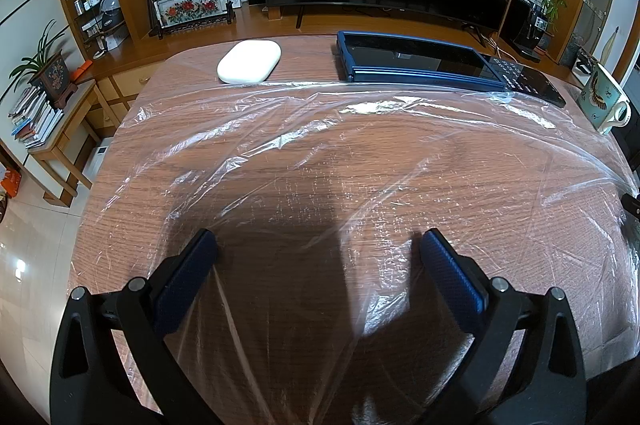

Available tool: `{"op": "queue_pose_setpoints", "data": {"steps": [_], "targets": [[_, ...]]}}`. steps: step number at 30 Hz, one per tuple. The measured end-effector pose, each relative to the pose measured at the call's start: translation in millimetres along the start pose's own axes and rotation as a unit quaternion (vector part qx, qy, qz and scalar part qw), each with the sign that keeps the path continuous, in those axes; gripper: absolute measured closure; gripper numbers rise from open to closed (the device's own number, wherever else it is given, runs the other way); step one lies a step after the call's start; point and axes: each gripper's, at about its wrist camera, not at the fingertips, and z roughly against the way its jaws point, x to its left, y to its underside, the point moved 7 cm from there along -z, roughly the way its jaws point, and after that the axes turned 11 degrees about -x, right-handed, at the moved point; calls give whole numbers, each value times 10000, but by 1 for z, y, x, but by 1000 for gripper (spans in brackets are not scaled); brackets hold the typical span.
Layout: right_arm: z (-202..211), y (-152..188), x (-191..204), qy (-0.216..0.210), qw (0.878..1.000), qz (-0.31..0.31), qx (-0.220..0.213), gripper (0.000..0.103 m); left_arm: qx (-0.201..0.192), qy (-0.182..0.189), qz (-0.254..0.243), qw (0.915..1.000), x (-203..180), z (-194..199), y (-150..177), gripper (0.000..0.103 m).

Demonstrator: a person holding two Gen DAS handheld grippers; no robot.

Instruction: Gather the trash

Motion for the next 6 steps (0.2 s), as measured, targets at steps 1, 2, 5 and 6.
{"op": "queue_pose_setpoints", "data": {"steps": [1,2,5,6], "targets": [[0,0,0,0,10000,0,0,4,0,-1,0,10000,0,0,0,1],[0,0,0,0,10000,0,0,4,0,0,-1,10000,0,0,0,1],[0,0,0,0,10000,0,0,4,0,-2,-1,10000,0,0,0,1],[0,0,0,0,10000,0,0,4,0,-2,-1,10000,0,0,0,1]]}}
